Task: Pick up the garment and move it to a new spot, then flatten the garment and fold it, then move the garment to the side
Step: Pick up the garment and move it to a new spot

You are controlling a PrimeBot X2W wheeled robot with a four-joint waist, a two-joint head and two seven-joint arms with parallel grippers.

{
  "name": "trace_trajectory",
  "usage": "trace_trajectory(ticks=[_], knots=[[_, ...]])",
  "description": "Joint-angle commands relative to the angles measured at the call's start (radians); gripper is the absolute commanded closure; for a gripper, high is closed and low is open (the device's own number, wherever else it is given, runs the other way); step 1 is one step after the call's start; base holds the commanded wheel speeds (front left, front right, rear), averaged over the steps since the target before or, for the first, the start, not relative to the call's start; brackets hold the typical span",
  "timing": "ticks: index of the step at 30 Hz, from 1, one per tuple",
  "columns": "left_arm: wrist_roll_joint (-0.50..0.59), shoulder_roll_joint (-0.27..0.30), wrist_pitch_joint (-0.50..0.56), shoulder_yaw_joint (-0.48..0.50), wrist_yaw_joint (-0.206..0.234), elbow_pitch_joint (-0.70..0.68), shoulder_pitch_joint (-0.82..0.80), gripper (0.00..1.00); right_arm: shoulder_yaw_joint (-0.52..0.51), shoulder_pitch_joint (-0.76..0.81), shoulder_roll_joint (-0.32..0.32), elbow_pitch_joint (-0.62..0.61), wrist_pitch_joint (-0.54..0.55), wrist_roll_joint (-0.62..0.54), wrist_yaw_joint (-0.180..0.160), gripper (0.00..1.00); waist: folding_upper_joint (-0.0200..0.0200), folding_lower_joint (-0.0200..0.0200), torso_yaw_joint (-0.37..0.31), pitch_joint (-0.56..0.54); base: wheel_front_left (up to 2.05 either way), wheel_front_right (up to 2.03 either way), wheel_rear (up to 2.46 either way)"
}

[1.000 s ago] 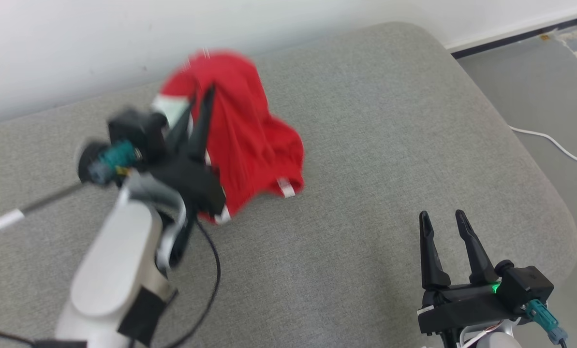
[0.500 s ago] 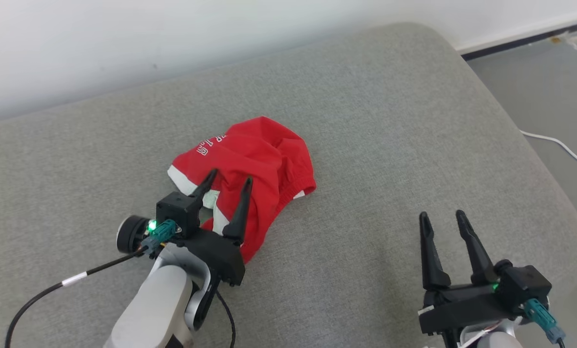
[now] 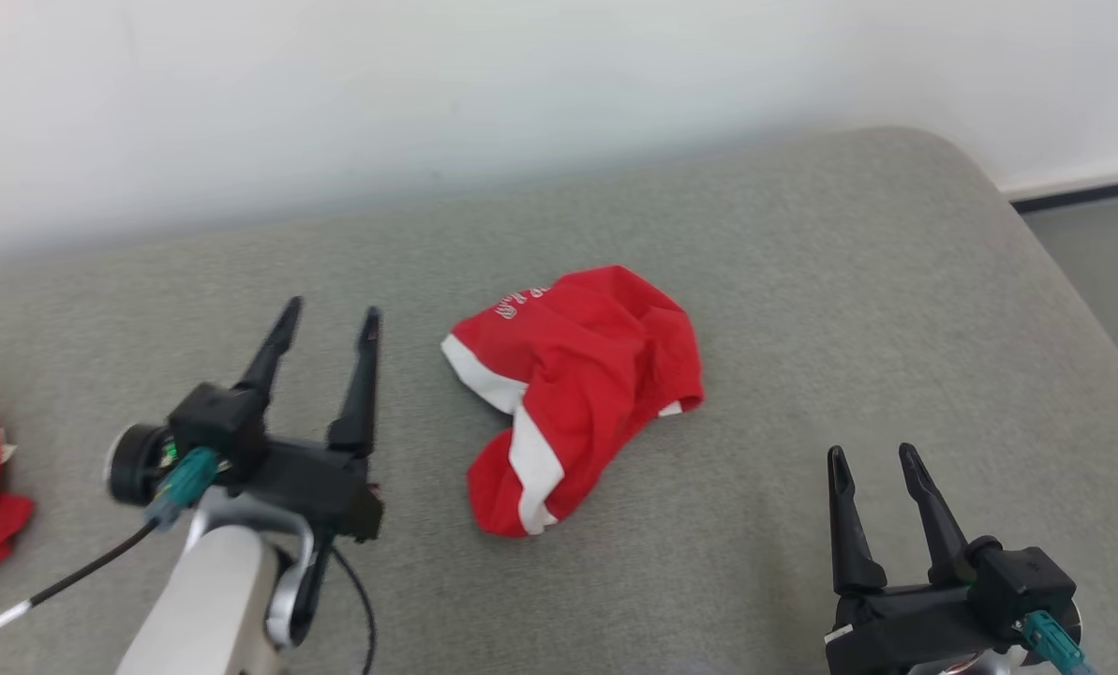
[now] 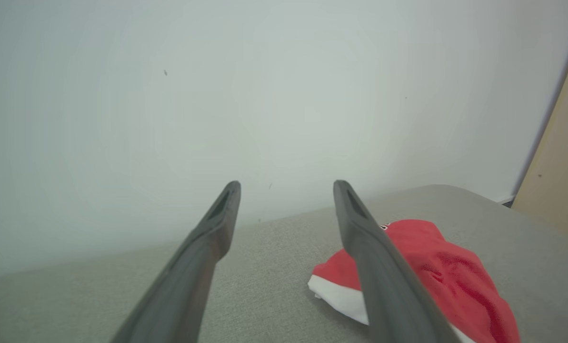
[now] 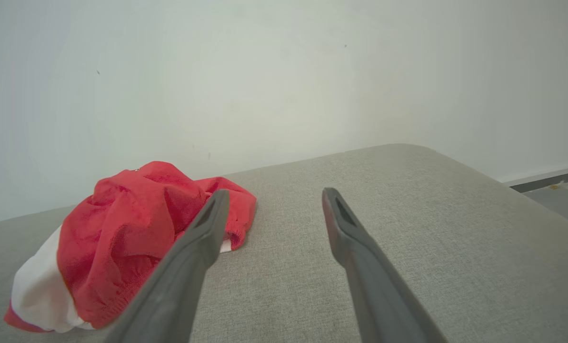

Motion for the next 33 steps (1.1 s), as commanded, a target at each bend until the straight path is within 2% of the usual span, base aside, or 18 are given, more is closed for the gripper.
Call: trace_trajectory(ticks=[1,6,11,17,33], knots=[[0.006,0.017,-0.003,0.031,0.008,-0.037,0.050,0.00,0.001,0.015,0.002,-0.002,-0.001,-0.010,-0.002,0.00,0.0001,0.0001,0.066,-0.043,0.00,0.00,0.00],[0.028,0.044,-0.003,0.116,0.019,-0.144,0.160,0.00,0.002,0.027,0.002,0.002,-0.001,-0.008,-0.002,0.00,0.0001,0.0001,0.108,-0.063,0.00,0.00,0.00],[0.057,0.044,-0.003,0.195,0.021,-0.244,0.279,0.00,0.003,0.035,0.002,0.004,-0.001,-0.010,-0.002,0.00,0.0001,0.0001,0.130,-0.075,0.00,0.00,0.00],[0.090,0.013,-0.003,0.267,0.008,-0.310,0.405,0.00,0.005,0.040,0.002,0.004,-0.001,-0.011,-0.002,0.00,0.0001,0.0001,0.143,-0.081,0.00,0.00,0.00],[0.178,-0.069,-0.003,0.395,-0.025,-0.338,0.548,0.00,0.012,0.058,0.002,0.018,-0.001,-0.017,-0.002,0.00,0.0001,0.0001,0.147,-0.088,0.00,0.00,0.00]])
